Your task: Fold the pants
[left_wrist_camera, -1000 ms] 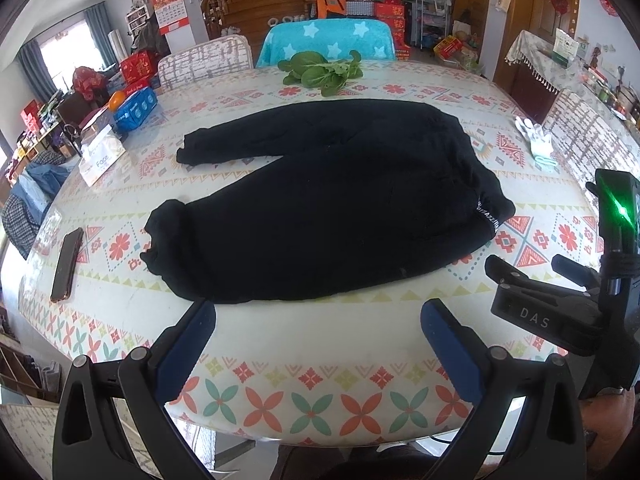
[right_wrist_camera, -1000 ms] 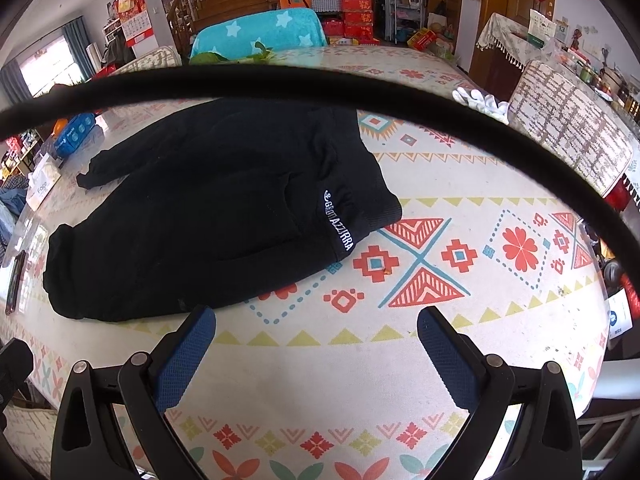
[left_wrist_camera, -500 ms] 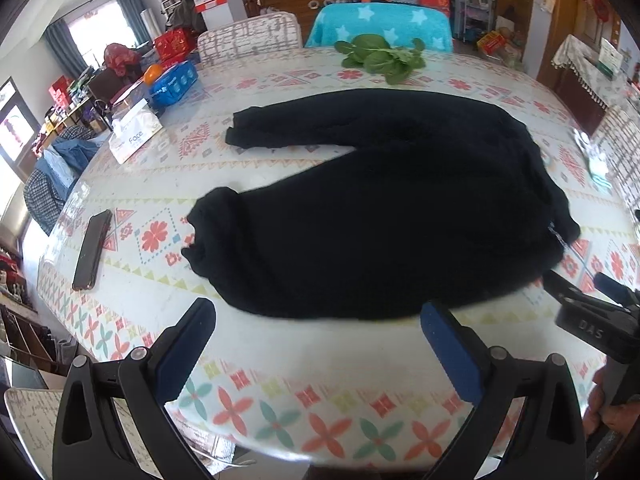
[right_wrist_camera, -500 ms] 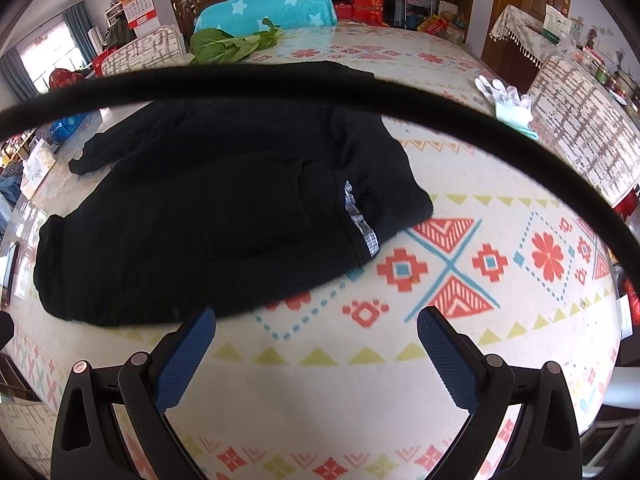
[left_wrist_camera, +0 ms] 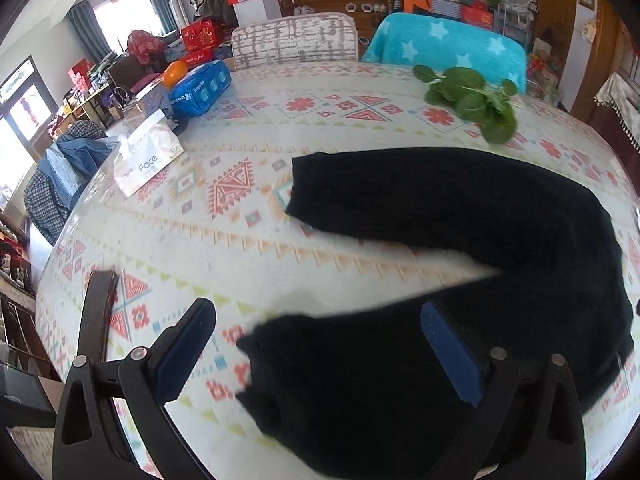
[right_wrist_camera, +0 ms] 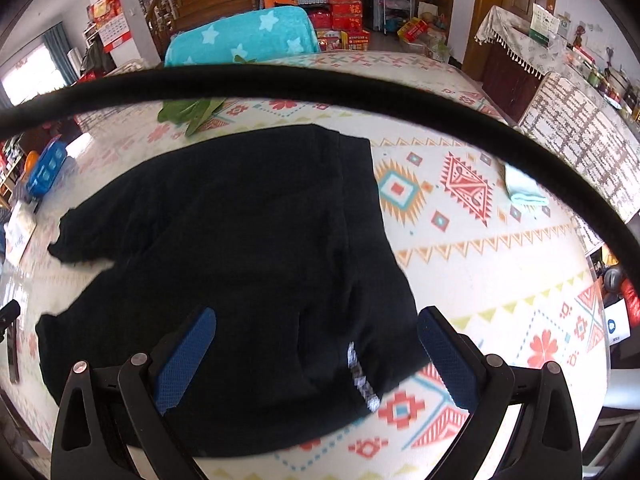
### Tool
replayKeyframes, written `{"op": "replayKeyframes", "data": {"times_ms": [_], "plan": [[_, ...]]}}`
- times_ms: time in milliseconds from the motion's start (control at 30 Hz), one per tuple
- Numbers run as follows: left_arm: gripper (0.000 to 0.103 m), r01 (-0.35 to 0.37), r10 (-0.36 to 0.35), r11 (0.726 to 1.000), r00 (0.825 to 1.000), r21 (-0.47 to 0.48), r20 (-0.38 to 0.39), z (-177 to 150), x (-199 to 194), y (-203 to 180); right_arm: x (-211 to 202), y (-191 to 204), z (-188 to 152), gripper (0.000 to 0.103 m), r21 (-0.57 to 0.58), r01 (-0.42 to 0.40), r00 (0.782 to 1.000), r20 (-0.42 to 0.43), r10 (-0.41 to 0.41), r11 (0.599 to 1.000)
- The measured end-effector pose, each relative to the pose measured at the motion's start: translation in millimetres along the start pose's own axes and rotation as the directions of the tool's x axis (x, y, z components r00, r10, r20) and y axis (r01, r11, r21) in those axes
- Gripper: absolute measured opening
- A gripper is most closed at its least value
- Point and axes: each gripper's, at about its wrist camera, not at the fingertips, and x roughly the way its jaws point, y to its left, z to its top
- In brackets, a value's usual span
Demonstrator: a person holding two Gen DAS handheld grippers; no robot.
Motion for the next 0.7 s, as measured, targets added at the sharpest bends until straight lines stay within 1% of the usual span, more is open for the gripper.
{"op": "replayKeyframes", "data": {"times_ms": [167, 267, 367, 533, 700], "plan": [[0.103, 0.007, -0.007, 1.000, 0.999, -0.004, -0.035, 37.1, 43.4, 12.4, 21.2, -7.5, 52.0, 0.102, 0.025, 0.015, 1.000, -0.003, -0.015, 1.000], [0.103, 0.010, -0.010, 1.000, 0.999, -0.009, -0.042, 57.5, 63.4, 17.3, 37.7, -12.4, 83.2, 0.102, 0.036, 0.053, 0.999, -0.001, -0.053, 0.998], [0.103, 0.009, -0.009, 1.000, 0.999, -0.009, -0.043, 75.1, 78.7, 19.5, 52.8, -14.4, 105.7, 0.102, 0.033, 0.090, 0.996, -0.003, -0.090, 0.995], [0.103, -0.006, 0.006, 1.000, 0.999, -0.007, -0.038, 95.0, 96.5, 24.4, 70.5, -8.3, 126.2, 0.102, 0.028, 0.103, 0.995, -0.014, -0.102, 0.994], [0.103, -0.012, 0.011, 1.000, 0.999, -0.013, -0.046, 103.3, 109.7, 30.4, 86.8, -1.0, 133.0, 0.102, 0.020, 0.115, 0.993, -0.023, -0.115, 0.993]]}}
